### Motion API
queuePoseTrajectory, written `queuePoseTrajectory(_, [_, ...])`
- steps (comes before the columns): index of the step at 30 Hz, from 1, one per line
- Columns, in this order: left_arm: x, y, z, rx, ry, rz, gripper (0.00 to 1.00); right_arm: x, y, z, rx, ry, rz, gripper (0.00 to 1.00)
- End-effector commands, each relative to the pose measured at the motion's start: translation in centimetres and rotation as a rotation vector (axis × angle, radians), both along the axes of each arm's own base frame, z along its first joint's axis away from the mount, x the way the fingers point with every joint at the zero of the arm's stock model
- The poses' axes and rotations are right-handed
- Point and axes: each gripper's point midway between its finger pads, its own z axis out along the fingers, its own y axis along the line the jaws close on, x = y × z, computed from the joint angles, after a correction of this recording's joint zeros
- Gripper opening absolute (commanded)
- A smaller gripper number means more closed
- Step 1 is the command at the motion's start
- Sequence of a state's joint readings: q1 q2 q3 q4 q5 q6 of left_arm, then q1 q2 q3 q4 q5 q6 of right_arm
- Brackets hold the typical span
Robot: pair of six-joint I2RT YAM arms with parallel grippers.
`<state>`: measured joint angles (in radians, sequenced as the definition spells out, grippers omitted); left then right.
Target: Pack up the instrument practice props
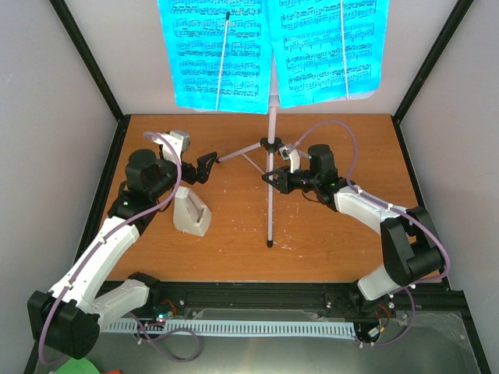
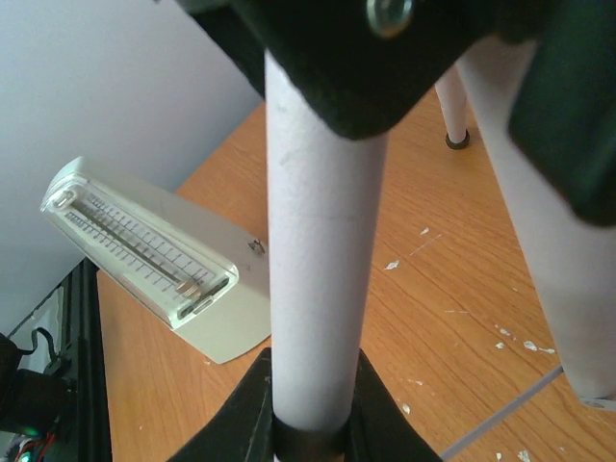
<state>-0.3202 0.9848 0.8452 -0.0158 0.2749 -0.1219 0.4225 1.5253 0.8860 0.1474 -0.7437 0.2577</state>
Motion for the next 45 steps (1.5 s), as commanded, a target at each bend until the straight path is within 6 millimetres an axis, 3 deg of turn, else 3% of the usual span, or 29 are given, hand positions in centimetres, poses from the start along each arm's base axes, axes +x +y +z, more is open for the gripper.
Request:
queuePoseTrajectory(1, [-0.9,-0.7,1.8,-0.023,-0.061,-0.069,1.00,-0.5,1.2,2.9,0.035,-0.128,0.097,0.04])
queuePoseTrajectory(4, [-1.0,-0.8,1.8,-0.027,-0.061,-0.076,0.99,-0.5,1.1,3.0,0.037,-0.139,0.095,0.23])
queuePoseTrajectory(9, [-1.3,-0.9,1.7,-0.015,-0.076,-0.088,1.00,-0.6,0.4,4.4,0.035,-0.193,0.047,0.72])
queuePoseTrajectory(11, [-1.2,-0.8,1.6,-0.018,-0.070,-0.079,1.00,-0.6,-0.3,4.8,0.033,-0.218,0.005,0.85])
queuePoseTrajectory(16, [-1.2,-1.2,1.3,-0.045,-0.050,-0.097,0.99,-1.1,-2.7,4.4,0.027,-0.249,-0.142,0.95])
queuePoseTrajectory(22, [-3.3,-3.2,1.4,-0.043,-0.069,-0.267,0.99,-3.3,-5.3,5.4,-0.066,-0.287,-0.203,0.95])
queuePoseTrajectory(25, [-5.7,-4.5,0.5,-0.013,-0.095,-0.408,1.00,-4.1,-7.9,7.7,-0.074,-0.358,-0.334,0.99])
queuePoseTrajectory(28, [-8.3,-5.6,0.7,-0.036,-0.056,-0.531,0.99,-4.4,-11.9,11.3,-0.054,-0.432,-0.555,1.00])
queuePoseTrajectory(32, [-11.9,-7.9,5.1,-0.077,-0.056,-0.650,0.96,-4.8,-16.3,16.1,-0.039,-0.478,-0.760,1.00])
queuePoseTrajectory(35, [-14.6,-9.8,10.5,-0.129,-0.136,-0.743,0.96,-5.8,-18.0,20.0,0.007,-0.525,-0.833,1.00])
queuePoseTrajectory(37, [-15.4,-10.5,13.5,-0.163,-0.164,-0.793,0.94,-6.8,-18.7,22.9,0.056,-0.566,-0.856,1.00])
queuePoseTrajectory(42, [-13.6,-11.7,20.0,-0.228,-0.203,-0.785,0.89,-9.4,-18.7,29.2,0.168,-0.657,-0.815,0.99])
queuePoseTrajectory(45, [-11.3,-12.5,22.8,-0.260,-0.199,-0.737,0.88,-10.2,-16.4,31.9,0.189,-0.691,-0.671,0.97])
